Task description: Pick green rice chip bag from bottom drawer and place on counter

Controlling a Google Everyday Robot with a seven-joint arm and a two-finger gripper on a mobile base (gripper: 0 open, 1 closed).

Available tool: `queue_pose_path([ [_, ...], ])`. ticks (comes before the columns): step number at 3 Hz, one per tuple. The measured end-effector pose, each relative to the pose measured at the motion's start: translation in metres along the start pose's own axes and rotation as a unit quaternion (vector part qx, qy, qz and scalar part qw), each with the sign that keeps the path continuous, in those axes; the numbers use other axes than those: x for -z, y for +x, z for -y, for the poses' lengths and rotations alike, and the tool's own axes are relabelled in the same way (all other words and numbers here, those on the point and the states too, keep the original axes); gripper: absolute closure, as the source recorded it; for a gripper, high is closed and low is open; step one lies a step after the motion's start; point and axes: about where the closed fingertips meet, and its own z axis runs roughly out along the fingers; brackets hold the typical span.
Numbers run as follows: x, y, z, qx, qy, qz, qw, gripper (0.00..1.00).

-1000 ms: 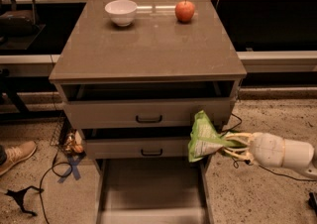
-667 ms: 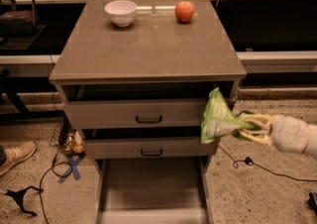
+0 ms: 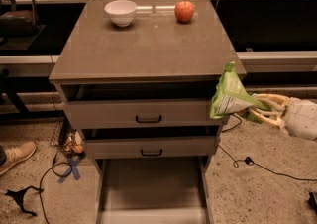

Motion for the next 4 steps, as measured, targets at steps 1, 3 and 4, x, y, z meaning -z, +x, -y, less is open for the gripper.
queue_pose_path([
  [1,-0.014,-0.014,0.015,-0.006,0.009,0.028,0.9996,1.0],
  [3,-0.074,-0.091,0.08,0.04,0.008,0.092,0.995,1.0],
  [4,-0.117,-0.115,0.095,0.055,-0.008,0.1,0.9935,1.0],
])
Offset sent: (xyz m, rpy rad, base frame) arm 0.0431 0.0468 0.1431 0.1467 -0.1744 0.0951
